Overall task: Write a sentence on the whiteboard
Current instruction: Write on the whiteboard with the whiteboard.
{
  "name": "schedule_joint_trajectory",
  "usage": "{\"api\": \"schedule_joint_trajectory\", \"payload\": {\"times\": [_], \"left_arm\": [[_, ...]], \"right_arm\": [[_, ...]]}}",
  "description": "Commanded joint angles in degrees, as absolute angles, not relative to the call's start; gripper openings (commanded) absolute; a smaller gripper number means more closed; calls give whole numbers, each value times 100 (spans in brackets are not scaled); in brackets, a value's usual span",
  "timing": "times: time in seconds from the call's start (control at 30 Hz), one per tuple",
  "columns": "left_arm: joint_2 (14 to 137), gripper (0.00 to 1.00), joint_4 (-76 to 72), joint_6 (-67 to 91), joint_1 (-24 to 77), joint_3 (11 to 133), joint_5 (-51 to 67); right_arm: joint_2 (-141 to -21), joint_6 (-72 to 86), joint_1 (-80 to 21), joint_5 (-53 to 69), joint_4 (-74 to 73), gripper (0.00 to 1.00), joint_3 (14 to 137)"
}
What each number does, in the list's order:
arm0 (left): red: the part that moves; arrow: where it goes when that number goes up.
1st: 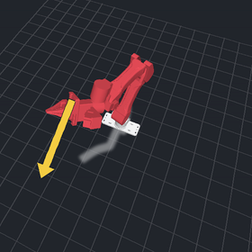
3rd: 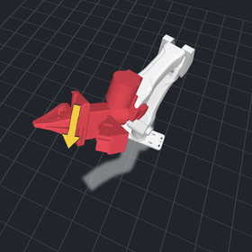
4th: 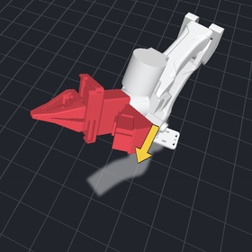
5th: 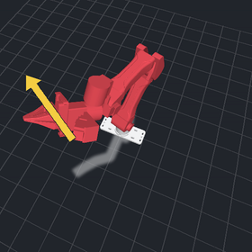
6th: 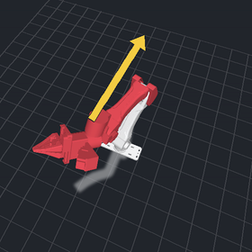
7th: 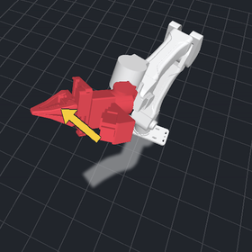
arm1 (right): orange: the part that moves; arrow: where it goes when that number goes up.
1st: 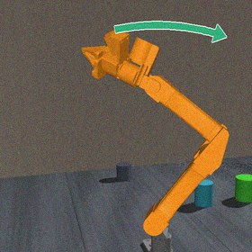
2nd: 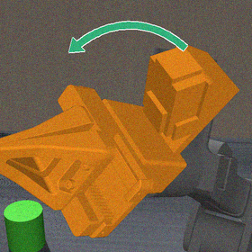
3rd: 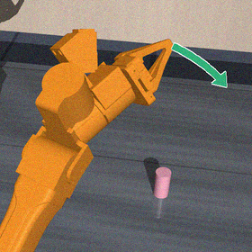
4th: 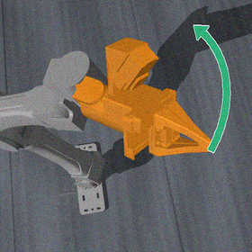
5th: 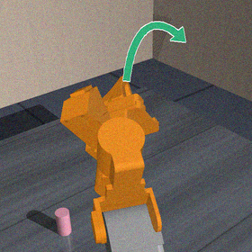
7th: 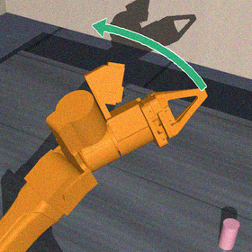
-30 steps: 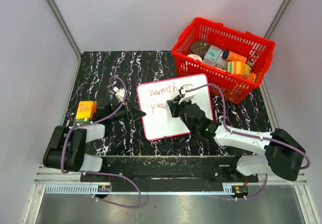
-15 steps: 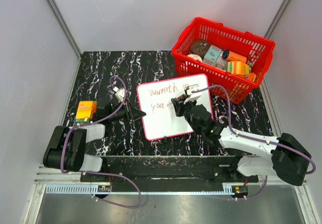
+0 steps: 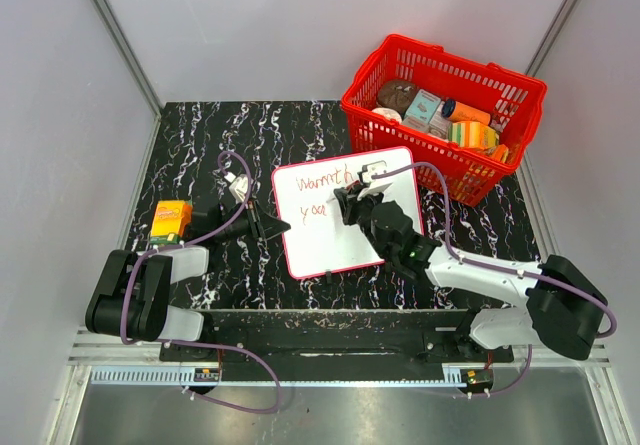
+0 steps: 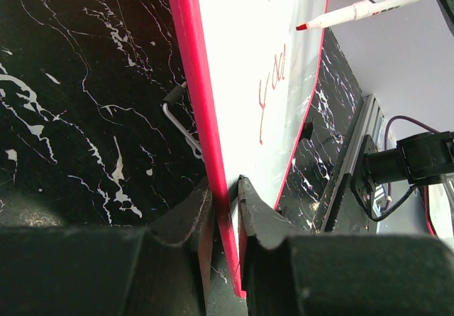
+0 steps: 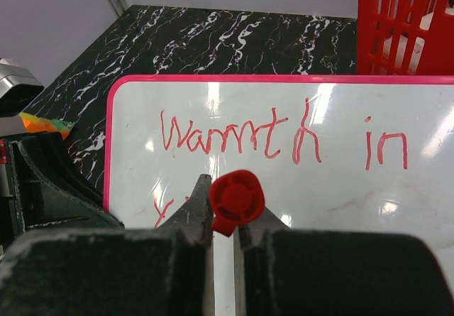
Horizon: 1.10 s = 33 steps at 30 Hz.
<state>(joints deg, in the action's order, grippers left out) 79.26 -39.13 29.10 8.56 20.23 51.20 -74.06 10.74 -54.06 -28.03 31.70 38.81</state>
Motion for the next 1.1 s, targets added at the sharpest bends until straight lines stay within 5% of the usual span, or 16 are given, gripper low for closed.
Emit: {"api": "schedule_joint_trajectory", "payload": {"times": [0.0,1.07], "left_arm": [[7919,0,-4096,2531,914,2180,5054],[7901,0,-4087,2531,914,2171,5027]], "right_arm": [[-7471,1011,-5344,-2997,3437,0,4131],[-7181,1450,-5335,-2505,2874,0,3621]]}}
